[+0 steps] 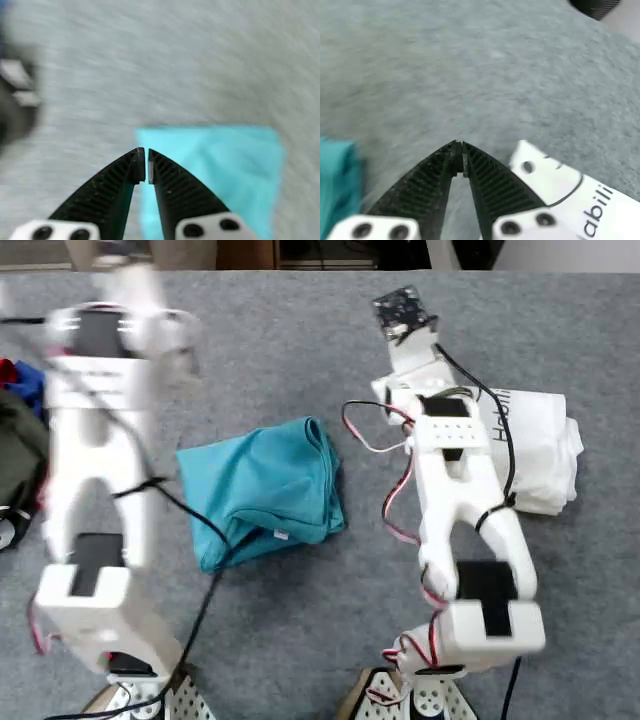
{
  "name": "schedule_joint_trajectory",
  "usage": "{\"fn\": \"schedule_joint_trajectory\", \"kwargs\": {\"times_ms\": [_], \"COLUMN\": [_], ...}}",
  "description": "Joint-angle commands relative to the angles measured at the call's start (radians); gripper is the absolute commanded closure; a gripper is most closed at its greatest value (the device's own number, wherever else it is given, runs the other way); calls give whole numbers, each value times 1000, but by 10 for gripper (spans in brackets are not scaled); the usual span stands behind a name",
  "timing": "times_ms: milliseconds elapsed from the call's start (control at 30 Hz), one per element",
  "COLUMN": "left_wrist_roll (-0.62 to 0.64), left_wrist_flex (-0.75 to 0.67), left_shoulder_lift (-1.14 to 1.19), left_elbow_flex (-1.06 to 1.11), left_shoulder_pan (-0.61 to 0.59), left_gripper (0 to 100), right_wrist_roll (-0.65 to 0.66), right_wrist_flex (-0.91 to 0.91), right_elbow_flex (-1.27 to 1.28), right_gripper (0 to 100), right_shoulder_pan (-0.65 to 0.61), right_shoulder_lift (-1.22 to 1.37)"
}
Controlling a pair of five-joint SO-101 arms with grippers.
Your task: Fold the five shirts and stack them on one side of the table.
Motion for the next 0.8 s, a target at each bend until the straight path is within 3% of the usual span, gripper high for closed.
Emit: {"fn": "schedule_joint_trajectory", "kwargs": {"times_ms": [0,133,267,500,767], "left_wrist_roll": [-84,-150,-187,-184,-103], "left_wrist_flex": [11,11,-46,-457,-859], "left_shoulder_lift": [-93,-136,-134,-137,-140], "left_elbow_flex": [48,192,374,833,1183], "left_shoulder_pan": [-189,-305,-370,-410,-321], "left_gripper": [981,981,981,981,981], "right_wrist_roll": [75,157,176,176,175], "right_wrist_flex": [213,428,525,574,569], "right_elbow_flex": [-127,-205,-251,-259,-381], "right_gripper": [994,994,994,994,994], "right_shoulder_pan": [-94,-228,-348,-458,-426], "right_shoulder_lift": [-139,-208,-228,-104,156]}}
